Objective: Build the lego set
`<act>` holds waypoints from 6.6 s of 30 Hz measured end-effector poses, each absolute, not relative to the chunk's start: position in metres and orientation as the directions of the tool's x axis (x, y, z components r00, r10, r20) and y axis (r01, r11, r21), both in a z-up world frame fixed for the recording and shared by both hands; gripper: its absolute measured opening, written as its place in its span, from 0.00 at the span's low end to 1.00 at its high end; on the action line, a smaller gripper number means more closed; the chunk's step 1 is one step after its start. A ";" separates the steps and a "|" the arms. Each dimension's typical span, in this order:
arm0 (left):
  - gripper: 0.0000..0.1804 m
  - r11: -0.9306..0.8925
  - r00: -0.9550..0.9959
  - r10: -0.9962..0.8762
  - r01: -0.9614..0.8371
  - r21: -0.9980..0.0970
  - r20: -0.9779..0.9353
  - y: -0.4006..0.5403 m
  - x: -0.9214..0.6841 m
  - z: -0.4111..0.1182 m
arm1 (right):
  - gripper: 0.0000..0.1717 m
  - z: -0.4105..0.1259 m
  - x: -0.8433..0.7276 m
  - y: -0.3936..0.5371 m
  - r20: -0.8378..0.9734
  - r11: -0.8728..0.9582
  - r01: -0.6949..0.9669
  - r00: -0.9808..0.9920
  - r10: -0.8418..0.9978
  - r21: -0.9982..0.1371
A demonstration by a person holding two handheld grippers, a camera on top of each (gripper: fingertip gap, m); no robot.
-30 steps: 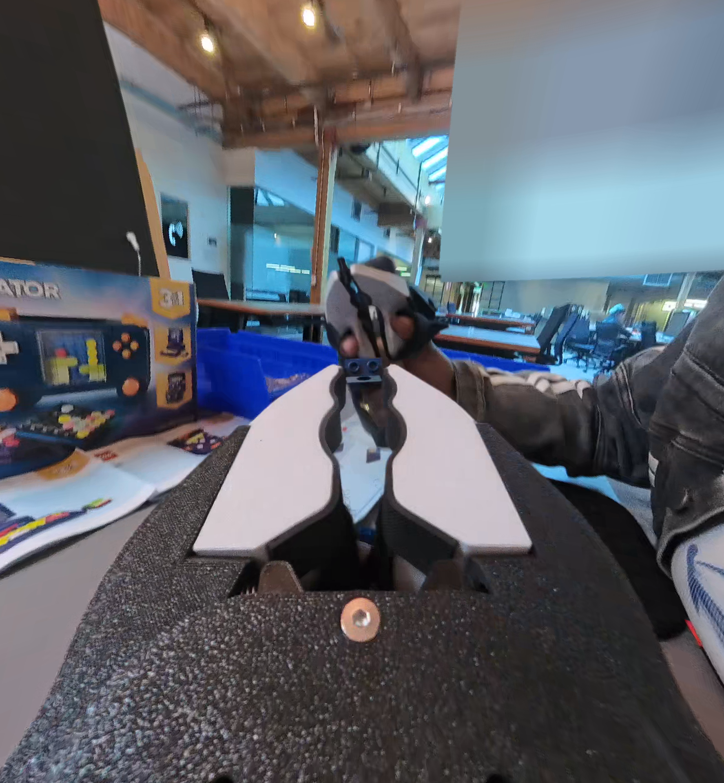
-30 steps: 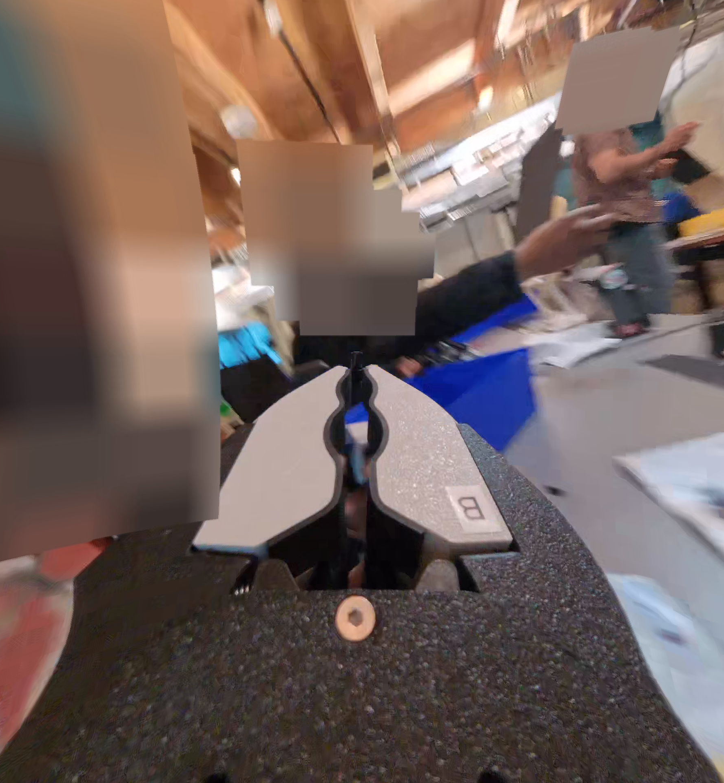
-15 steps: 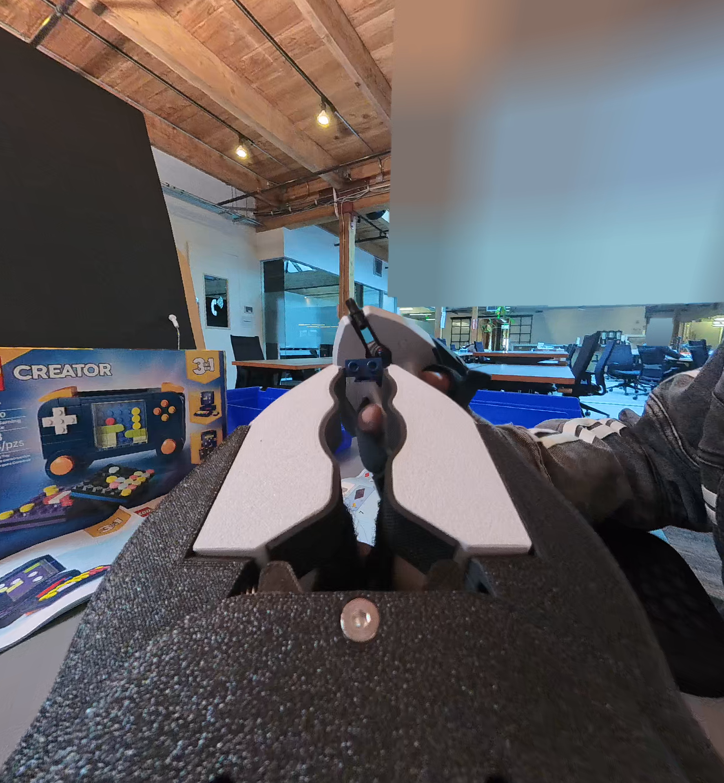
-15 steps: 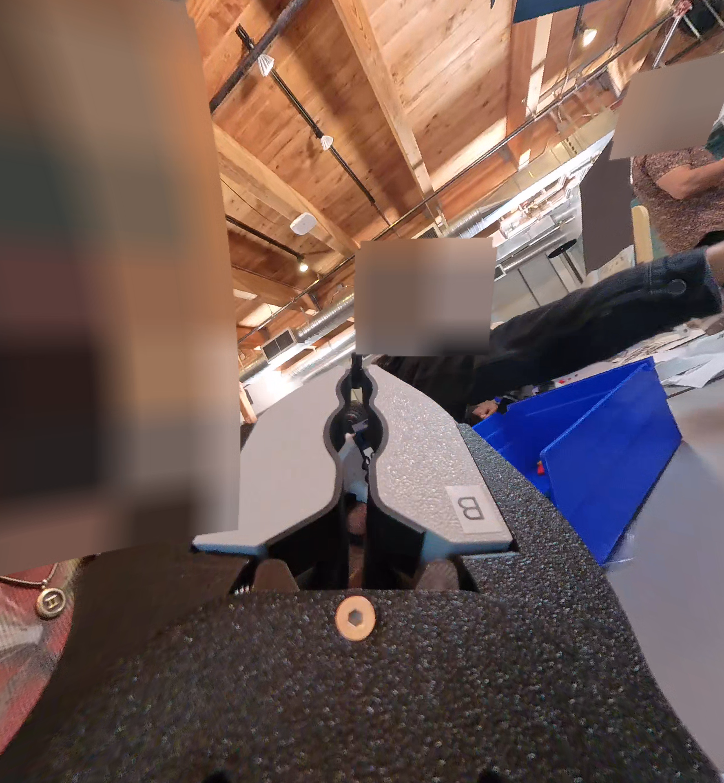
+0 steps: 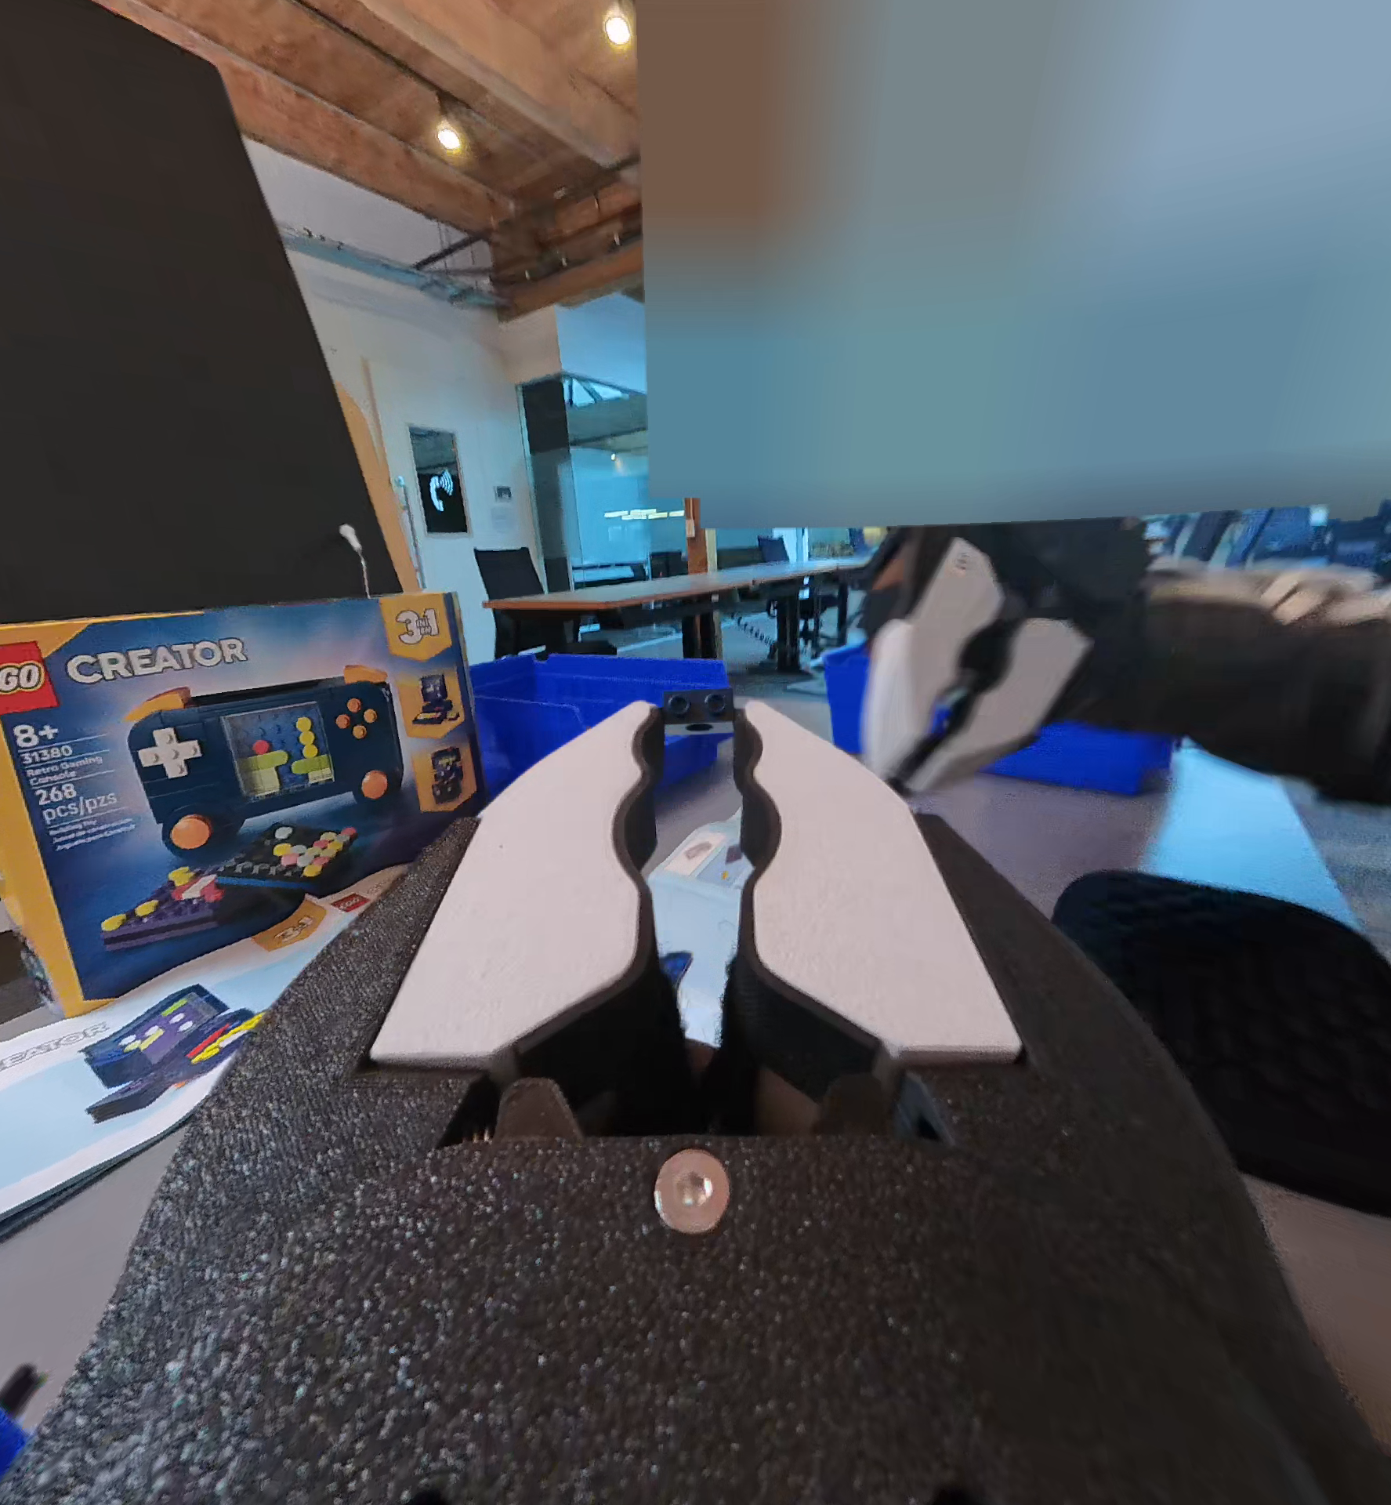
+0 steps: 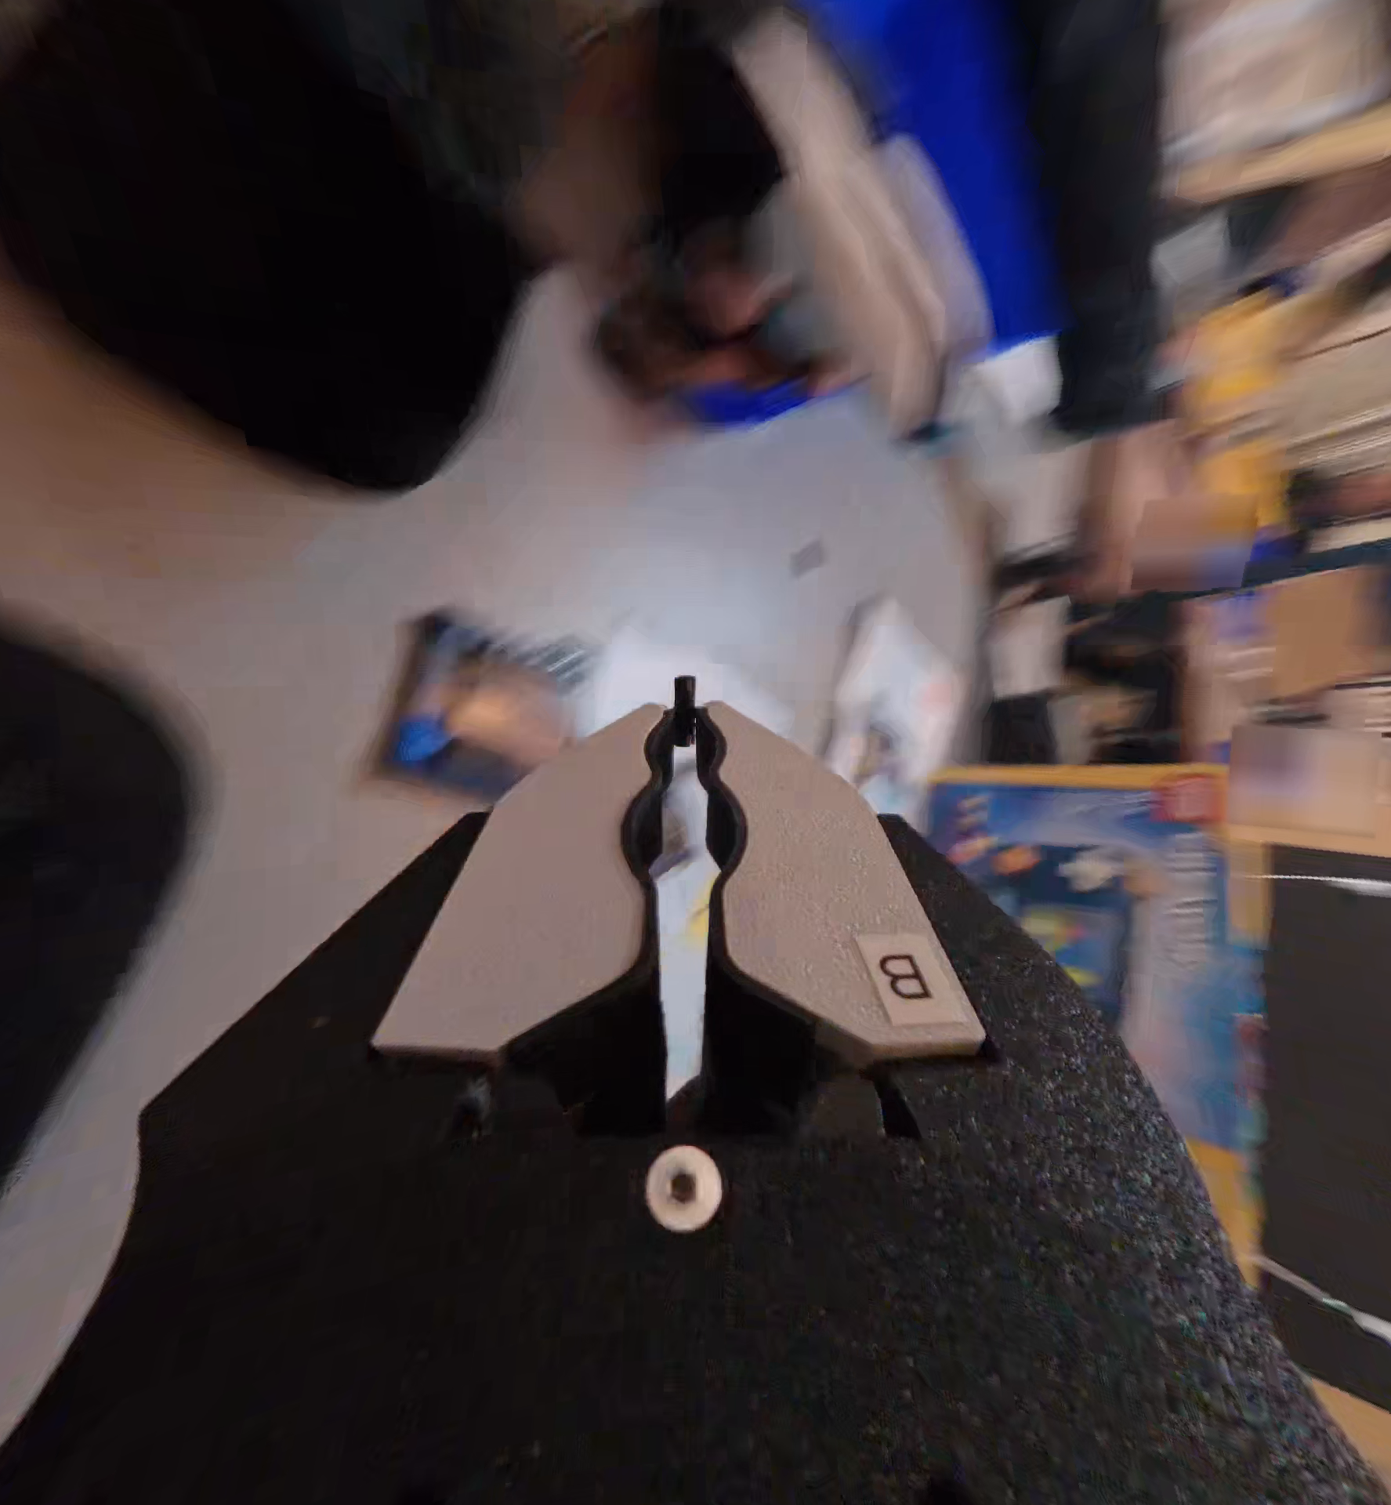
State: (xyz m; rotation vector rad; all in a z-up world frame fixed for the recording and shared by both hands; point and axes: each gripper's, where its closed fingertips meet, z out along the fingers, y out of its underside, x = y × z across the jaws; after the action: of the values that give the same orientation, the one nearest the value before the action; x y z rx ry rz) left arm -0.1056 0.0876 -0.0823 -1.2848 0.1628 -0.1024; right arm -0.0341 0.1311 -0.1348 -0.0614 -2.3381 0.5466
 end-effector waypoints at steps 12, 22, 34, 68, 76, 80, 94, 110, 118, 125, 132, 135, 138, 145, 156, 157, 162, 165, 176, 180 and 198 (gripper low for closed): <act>0.09 0.234 0.963 -0.191 -0.142 -0.962 -0.188 0.094 -0.084 -0.092 | 0.03 -0.230 0.113 0.141 0.146 0.930 0.286 -0.935 0.324 -0.233; 0.09 0.212 0.964 -0.186 -0.147 -0.966 -0.188 0.097 -0.087 -0.097 | 0.12 -0.229 0.106 0.139 0.133 0.841 0.355 -0.888 0.440 -0.408; 0.09 0.172 0.960 -0.191 -0.173 -0.970 -0.205 0.103 -0.086 -0.108 | 0.17 -0.235 0.100 0.144 0.152 0.653 0.389 -0.776 0.613 -0.650; 0.09 0.140 0.937 -0.223 -0.243 -0.960 -0.270 0.107 -0.077 -0.116 | 0.03 -0.220 0.157 0.173 0.108 0.854 0.519 -0.848 0.519 -0.027; 0.09 0.148 0.933 -0.225 -0.251 -0.957 -0.279 0.105 -0.075 -0.115 | 0.03 -0.230 0.142 0.163 0.208 0.898 0.437 -0.884 0.418 0.056; 0.09 0.150 0.930 -0.231 -0.256 -0.955 -0.286 0.104 -0.073 -0.114 | 0.03 -0.233 0.140 0.157 0.211 0.900 0.435 -0.882 0.421 0.026; 0.09 0.142 0.929 -0.226 -0.266 -0.954 -0.292 0.105 -0.074 -0.115 | 0.03 -0.233 0.132 0.144 0.227 0.913 0.408 -0.889 0.397 0.000; 0.09 0.148 0.928 -0.228 -0.267 -0.952 -0.295 0.103 -0.072 -0.113 | 0.03 -0.226 0.131 0.150 0.218 0.924 0.275 -0.951 0.221 0.265; 0.09 0.157 0.928 -0.224 -0.266 -0.951 -0.297 0.101 -0.072 -0.110 | 0.03 -0.232 0.126 0.135 0.192 0.936 0.236 -0.963 0.189 0.260; 0.09 0.160 0.926 -0.225 -0.270 -0.949 -0.302 0.101 -0.071 -0.109 | 0.03 -0.233 0.125 0.130 0.194 0.941 0.254 -0.958 0.212 0.226; 0.09 0.158 0.927 -0.224 -0.271 -0.950 -0.302 0.101 -0.071 -0.110 | 0.03 -0.233 0.125 0.129 0.206 0.941 0.276 -0.950 0.235 0.197; 0.09 0.156 0.926 -0.224 -0.274 -0.949 -0.304 0.101 -0.071 -0.111 | 0.03 -0.232 0.124 0.128 0.207 0.942 0.291 -0.945 0.255 0.168; 0.09 0.156 0.927 -0.224 -0.272 -0.950 -0.302 0.101 -0.072 -0.111 | 0.03 -0.233 0.124 0.127 0.199 0.941 0.318 -0.936 0.292 0.114; 0.09 0.149 0.927 -0.226 -0.271 -0.951 -0.300 0.102 -0.072 -0.112 | 0.03 -0.231 0.121 0.124 0.191 0.928 0.372 -0.911 0.366 -0.003; 0.09 0.150 0.926 -0.225 -0.275 -0.950 -0.303 0.102 -0.072 -0.112 | 0.03 -0.230 0.126 0.134 0.216 0.952 0.237 -0.957 0.194 0.193; 0.09 0.152 0.926 -0.224 -0.273 -0.950 -0.302 0.102 -0.072 -0.112 | 0.03 -0.230 0.126 0.132 0.212 0.953 0.229 -0.959 0.187 0.198; 0.09 0.154 0.926 -0.225 -0.273 -0.950 -0.303 0.101 -0.072 -0.111 | 0.03 -0.232 0.124 0.129 0.198 0.952 0.209 -0.966 0.165 0.225; 0.09 0.156 0.926 -0.225 -0.274 -0.949 -0.304 0.101 -0.071 -0.111 | 0.03 -0.232 0.124 0.129 0.193 0.952 0.221 -0.964 0.181 0.212; 0.09 0.153 0.926 -0.224 -0.275 -0.949 -0.304 0.101 -0.072 -0.111 | 0.03 -0.232 0.126 0.123 0.154 0.950 0.308 -0.942 0.298 0.049; 0.09 0.152 0.925 -0.224 -0.276 -0.949 -0.306 0.102 -0.072 -0.112 | 0.03 -0.232 0.125 0.124 0.132 0.938 0.345 -0.929 0.346 -0.030; 0.09 0.172 0.901 -0.413 -0.070 -0.983 -0.136 0.098 -0.055 -0.111 | 0.03 -0.115 0.031 0.127 0.036 0.238 0.199 -0.691 0.722 -0.951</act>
State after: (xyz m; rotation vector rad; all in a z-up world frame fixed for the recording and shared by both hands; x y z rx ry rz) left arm -0.0553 0.0984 -0.1110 -1.3878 0.4179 -0.2539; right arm 0.0307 0.1268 -0.1145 -0.8406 -2.0423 1.4617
